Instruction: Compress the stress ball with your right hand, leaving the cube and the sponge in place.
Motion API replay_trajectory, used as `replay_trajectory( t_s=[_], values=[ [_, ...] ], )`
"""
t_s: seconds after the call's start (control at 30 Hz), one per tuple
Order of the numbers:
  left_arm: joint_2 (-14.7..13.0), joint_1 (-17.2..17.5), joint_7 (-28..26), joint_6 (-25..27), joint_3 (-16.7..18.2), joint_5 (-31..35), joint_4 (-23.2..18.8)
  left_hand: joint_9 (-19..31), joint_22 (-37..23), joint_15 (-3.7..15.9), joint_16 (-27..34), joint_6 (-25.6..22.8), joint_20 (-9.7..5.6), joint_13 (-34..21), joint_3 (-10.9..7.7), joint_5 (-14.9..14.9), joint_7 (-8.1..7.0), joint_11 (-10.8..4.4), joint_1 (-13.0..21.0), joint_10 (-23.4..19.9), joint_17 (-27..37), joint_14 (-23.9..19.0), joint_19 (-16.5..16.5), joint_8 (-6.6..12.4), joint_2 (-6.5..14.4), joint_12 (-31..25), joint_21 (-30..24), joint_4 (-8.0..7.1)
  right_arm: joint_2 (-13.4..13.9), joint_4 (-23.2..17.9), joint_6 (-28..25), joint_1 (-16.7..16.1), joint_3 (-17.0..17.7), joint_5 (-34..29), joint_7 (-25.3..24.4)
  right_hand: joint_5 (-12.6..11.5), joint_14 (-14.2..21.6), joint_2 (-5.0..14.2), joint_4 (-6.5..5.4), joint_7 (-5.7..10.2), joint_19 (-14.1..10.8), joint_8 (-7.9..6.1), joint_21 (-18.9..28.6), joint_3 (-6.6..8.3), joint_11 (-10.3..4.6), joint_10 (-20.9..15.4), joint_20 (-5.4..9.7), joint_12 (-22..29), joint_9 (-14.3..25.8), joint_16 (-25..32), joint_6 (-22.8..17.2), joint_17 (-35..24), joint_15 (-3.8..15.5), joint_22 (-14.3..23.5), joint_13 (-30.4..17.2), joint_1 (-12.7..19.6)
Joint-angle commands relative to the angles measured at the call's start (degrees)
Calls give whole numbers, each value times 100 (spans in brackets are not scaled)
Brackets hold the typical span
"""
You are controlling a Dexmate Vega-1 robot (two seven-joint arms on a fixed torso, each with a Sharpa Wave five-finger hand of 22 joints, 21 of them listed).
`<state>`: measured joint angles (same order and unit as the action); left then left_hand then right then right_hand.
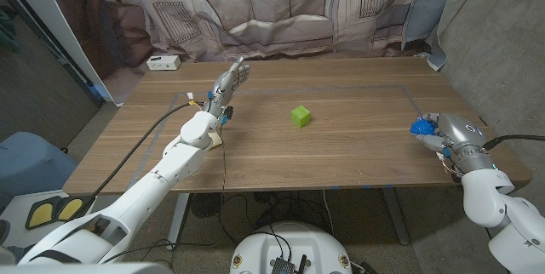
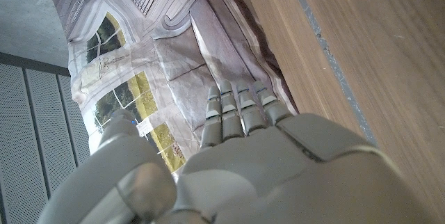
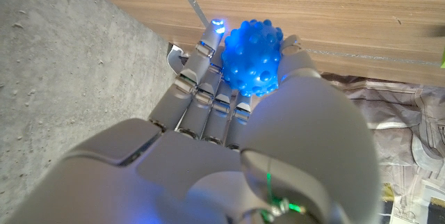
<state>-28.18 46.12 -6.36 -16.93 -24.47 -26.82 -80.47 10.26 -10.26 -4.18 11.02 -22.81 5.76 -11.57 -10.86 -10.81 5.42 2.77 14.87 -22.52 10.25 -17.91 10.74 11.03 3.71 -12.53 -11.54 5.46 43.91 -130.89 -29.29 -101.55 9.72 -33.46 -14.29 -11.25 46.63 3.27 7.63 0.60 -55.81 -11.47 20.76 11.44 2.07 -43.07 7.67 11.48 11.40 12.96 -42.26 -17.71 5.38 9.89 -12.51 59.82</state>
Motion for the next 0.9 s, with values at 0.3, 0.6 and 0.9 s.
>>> replay_trajectory(
  t_s=[0.3, 0.6, 0.9],
  values=[
    [-26, 58, -43, 1, 23, 14, -102, 29, -9, 34, -6, -62, 10, -22, -7, 21, 5, 30, -5, -23, 14, -33, 9, 0, 29, 10, 9, 41, 669, -347, -977, 279, 64, 513, 1392, 32, 152, 70, 35, -74, -179, -88, 9, 61, 81, -187, -30, 91, 7, 162, -237, -81, 199, 4, 0, 53],
    [-20, 62, -40, -18, 23, 19, -92, 29, -9, 26, -5, -64, 4, -22, -7, 21, 13, 31, -7, -39, 13, -39, 11, 0, 29, 4, 8, 44, 949, -351, -1318, 402, -65, 734, 1523, 50, 182, 103, 51, -162, -231, -82, 6, 68, 135, -202, -37, 85, 7, 223, -268, -140, 150, 6, 0, 86],
    [-19, 71, -34, -54, 25, 29, -95, 28, -9, 35, -6, -65, 0, -22, -7, 21, 2, 22, -8, -31, 13, -39, 16, 0, 28, 8, 7, 47, 1014, -32, -1272, 532, -218, 997, 1219, 61, 149, 100, 58, -178, -196, -62, -25, 68, 183, -179, -71, 70, 6, 219, -248, -152, 114, 7, -1, 92]
  ],
)
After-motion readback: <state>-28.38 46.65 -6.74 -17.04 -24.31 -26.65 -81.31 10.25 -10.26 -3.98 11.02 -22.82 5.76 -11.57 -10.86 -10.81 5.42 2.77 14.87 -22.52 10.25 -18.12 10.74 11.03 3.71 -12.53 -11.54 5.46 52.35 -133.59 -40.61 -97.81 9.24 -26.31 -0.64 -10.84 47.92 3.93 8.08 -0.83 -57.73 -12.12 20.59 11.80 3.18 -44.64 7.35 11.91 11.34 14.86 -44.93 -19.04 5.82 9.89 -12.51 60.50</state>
